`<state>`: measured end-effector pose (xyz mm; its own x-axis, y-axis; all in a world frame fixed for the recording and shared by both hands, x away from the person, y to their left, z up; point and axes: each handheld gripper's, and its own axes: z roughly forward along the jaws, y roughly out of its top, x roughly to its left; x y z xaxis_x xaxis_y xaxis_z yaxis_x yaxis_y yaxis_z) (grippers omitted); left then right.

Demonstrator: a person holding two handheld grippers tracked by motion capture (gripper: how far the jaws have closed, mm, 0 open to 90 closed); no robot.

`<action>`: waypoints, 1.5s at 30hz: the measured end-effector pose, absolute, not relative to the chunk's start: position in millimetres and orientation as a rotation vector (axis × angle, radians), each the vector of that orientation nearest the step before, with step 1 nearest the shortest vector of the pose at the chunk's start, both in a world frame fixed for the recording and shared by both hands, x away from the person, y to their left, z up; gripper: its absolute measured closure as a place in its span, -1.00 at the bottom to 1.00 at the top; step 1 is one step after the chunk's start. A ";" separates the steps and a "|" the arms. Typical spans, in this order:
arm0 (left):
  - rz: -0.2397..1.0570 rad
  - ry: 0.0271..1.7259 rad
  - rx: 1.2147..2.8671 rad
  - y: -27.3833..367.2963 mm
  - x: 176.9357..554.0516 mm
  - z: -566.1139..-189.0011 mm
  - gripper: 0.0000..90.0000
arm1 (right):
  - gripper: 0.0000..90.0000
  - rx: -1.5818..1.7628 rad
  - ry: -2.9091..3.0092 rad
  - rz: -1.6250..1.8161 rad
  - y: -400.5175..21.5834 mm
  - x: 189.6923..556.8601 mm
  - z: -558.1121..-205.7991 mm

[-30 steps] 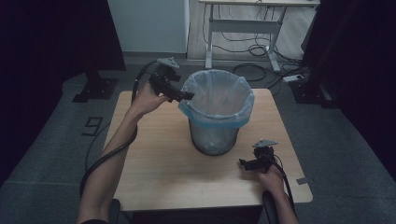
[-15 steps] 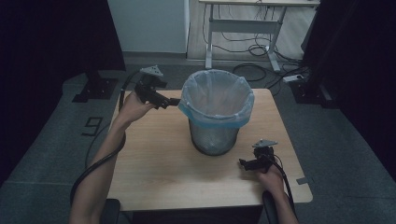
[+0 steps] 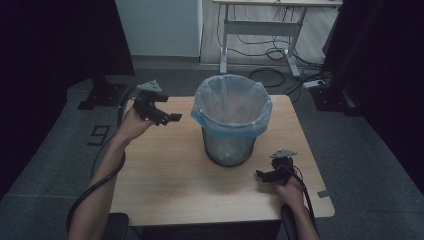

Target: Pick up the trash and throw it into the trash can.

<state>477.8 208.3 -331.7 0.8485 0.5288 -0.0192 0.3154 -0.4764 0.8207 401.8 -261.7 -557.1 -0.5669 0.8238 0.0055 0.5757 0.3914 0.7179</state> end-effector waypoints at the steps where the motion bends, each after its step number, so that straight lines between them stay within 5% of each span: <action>1: 0.294 0.616 2.104 210.4 477.2 -333.5 -1.00 | -1.00 1.214 2.303 0.979 -261.7 401.8 -557.1; 45: 0.387 0.769 2.052 285.6 444.8 -384.0 -1.00 | -1.00 1.214 2.302 0.980 -261.6 401.8 -557.2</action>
